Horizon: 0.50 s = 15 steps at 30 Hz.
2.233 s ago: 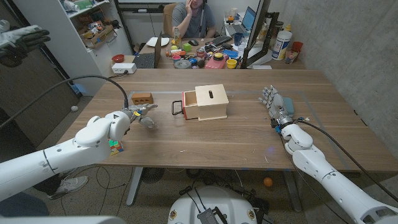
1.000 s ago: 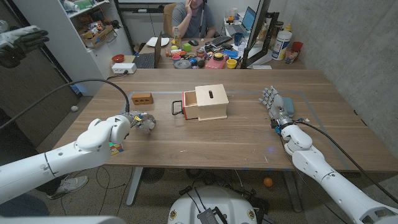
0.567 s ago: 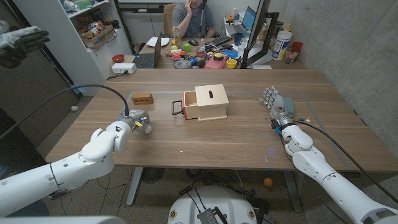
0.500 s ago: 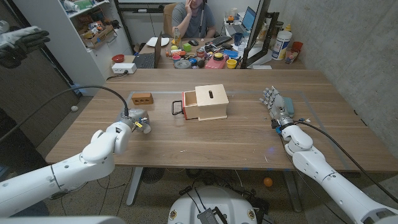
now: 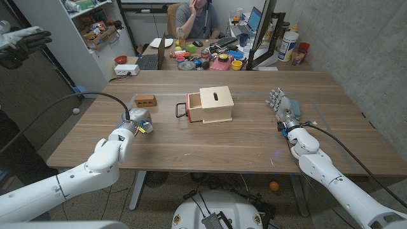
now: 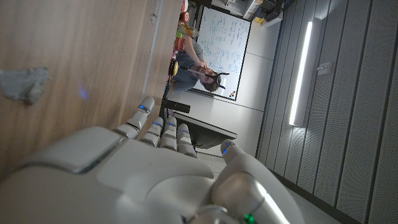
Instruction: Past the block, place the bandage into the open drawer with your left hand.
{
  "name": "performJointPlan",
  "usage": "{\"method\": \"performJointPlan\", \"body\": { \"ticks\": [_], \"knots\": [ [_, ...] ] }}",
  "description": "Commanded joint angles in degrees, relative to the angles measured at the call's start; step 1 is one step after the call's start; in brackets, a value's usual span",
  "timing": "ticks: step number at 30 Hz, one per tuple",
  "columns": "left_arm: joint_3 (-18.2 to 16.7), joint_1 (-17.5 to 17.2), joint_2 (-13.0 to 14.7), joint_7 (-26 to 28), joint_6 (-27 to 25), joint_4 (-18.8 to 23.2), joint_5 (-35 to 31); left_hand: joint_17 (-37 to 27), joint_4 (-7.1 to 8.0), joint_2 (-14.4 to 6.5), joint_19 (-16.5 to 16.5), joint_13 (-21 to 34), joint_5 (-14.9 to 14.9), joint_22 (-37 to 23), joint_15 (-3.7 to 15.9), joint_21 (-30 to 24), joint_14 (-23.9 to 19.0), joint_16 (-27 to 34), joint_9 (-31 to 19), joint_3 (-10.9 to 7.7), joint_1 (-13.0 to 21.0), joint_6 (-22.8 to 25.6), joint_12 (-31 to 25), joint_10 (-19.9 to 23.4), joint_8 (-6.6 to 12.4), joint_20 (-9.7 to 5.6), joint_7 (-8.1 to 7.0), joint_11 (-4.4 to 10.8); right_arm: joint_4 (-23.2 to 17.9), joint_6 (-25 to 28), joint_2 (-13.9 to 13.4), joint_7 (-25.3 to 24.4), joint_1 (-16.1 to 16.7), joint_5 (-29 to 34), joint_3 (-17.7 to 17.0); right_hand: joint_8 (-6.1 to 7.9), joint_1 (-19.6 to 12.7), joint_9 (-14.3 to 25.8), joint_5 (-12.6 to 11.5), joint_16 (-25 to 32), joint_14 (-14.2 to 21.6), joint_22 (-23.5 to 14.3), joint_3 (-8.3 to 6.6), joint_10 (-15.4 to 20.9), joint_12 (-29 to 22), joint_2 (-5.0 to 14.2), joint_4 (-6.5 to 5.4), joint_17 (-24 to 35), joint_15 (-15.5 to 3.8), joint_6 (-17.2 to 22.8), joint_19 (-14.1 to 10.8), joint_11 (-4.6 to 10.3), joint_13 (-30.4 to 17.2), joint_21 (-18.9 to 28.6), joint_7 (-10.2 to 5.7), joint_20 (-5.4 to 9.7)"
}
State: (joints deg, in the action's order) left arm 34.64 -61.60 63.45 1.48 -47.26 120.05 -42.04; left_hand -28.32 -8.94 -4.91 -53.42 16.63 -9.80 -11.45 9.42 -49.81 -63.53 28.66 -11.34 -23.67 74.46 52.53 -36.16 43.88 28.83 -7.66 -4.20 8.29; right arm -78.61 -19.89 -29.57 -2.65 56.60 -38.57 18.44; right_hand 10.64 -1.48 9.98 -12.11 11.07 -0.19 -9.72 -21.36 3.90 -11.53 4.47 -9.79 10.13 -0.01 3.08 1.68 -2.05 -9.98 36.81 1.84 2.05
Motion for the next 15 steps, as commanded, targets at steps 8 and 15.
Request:
{"method": "performJointPlan", "body": {
  "ticks": [8,15],
  "knots": [
    [-4.37,-2.43,0.35,5.71,-0.29,2.78,1.62,-0.37,0.33,-0.11,-0.46,3.30,-0.17,0.19,3.77,-0.75,-3.00,-0.18,-0.18,-0.13,0.42,4.35,-0.54,6.96,-0.23,-3.96,3.02,0.68,0.85,0.05,0.33,0.04,-0.60,0.02,0.14,0.13,-0.14,0.28,-0.16,-0.23,0.47,-0.28,0.01,0.43,-0.31,4.17,0.21,0.07,0.12,0.25,-0.46,-0.21,-0.23,-0.39,0.08,1.51],
    [-5.40,-2.67,0.40,6.89,-0.95,3.94,1.69,-0.45,0.35,0.00,-0.47,3.33,-0.19,0.28,3.76,-1.03,-3.24,-0.35,-0.20,-0.18,0.45,4.46,-0.46,7.32,-0.41,-3.96,3.11,0.89,1.33,0.06,0.42,0.14,-0.89,0.09,0.23,0.10,-0.17,0.28,-0.16,-0.28,0.45,-0.29,-0.03,0.35,-0.24,4.21,0.22,0.07,0.12,0.22,-0.52,-0.21,-0.23,-0.52,0.08,1.47]
  ]
}}
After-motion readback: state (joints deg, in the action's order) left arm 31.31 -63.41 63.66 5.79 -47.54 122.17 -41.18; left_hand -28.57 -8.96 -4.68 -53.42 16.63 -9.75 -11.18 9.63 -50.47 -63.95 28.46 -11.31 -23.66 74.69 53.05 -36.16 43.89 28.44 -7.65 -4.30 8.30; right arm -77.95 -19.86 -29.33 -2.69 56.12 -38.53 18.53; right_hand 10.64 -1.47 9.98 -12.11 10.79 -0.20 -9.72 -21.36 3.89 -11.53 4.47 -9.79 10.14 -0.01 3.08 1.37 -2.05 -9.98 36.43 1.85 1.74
